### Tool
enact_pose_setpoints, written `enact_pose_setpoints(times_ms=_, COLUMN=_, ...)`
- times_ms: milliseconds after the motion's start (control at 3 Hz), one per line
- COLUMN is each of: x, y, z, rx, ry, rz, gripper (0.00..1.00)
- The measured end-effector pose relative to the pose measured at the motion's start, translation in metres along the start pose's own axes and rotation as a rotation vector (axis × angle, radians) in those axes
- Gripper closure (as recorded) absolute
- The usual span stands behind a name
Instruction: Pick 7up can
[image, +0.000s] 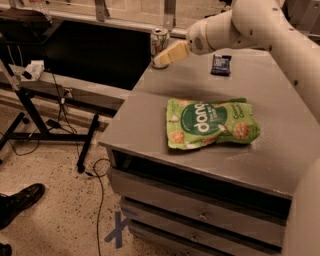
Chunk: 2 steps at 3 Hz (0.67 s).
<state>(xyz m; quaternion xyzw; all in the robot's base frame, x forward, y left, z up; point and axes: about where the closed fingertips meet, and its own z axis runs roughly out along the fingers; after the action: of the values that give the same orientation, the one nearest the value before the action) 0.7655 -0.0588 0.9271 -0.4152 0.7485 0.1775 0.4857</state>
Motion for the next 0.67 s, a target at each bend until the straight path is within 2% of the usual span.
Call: enact_pose_setpoints(times_ms=667, x=-0.022, y=-0.022, z=0.073, rx=-0.042, ry=-0.141, rz=0.015, gripper=0.00)
